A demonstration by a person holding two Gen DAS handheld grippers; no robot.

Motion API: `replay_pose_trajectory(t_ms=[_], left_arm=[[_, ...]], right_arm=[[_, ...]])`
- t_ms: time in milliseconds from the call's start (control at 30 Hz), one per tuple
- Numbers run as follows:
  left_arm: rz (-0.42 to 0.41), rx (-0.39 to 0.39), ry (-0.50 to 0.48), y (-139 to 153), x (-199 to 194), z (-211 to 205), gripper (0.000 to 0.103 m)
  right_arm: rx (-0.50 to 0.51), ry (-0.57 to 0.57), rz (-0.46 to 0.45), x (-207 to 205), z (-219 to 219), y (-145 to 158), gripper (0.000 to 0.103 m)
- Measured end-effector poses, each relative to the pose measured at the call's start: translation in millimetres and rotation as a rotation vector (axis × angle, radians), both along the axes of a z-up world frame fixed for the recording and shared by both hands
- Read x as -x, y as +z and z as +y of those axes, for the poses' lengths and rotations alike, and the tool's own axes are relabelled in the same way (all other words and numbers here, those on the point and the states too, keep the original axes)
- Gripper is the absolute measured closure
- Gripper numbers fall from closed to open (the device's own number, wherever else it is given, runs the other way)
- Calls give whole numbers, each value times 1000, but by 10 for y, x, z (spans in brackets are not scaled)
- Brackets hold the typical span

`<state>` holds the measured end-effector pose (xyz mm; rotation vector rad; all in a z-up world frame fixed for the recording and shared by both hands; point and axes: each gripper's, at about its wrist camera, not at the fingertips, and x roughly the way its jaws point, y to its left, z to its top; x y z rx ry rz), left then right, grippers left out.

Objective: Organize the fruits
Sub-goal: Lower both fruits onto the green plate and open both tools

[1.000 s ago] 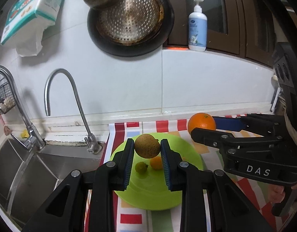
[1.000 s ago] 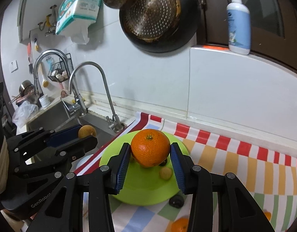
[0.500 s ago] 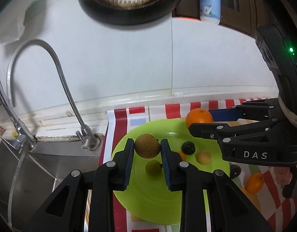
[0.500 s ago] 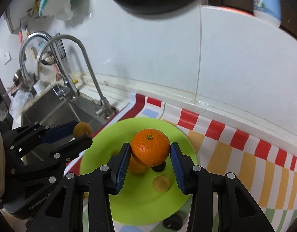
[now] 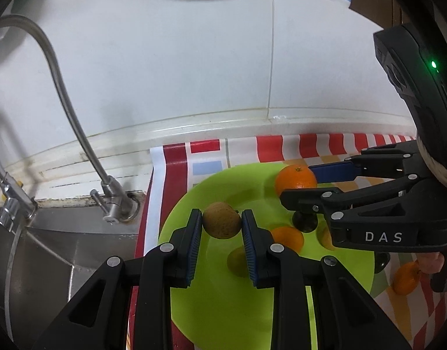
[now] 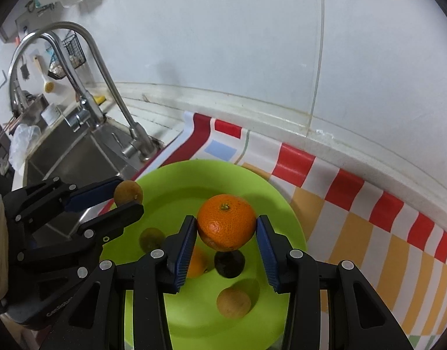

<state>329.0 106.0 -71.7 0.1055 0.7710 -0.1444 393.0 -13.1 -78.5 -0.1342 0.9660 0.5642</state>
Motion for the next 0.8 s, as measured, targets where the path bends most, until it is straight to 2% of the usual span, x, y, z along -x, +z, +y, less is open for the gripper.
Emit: replay_pose_trajectory(t_ms=[100, 167, 333, 600, 667, 733, 800], left_arm=[[4, -15, -6, -21, -26, -22, 74], [2, -22, 5, -14, -28, -9, 69], [-5, -22, 31, 49, 44, 22, 69], [-53, -21, 55, 322, 384, -31, 63], [-76, -19, 62, 417, 495, -46, 62], [-94, -2, 64, 509, 613, -64, 56], [-108, 11, 64, 574, 721, -75, 49]], right_arm=[[-1, -1, 5, -27, 5, -35, 60], [-4, -1, 2, -24, -5, -29, 60], [-18, -13, -8, 27, -58, 26, 59], [-42, -18, -118, 338, -166, 364, 59], [-48, -23, -148, 454, -203, 458, 56], [-57, -34, -178, 585, -248, 553, 51], [-52, -45, -203, 692, -281, 626, 51]])
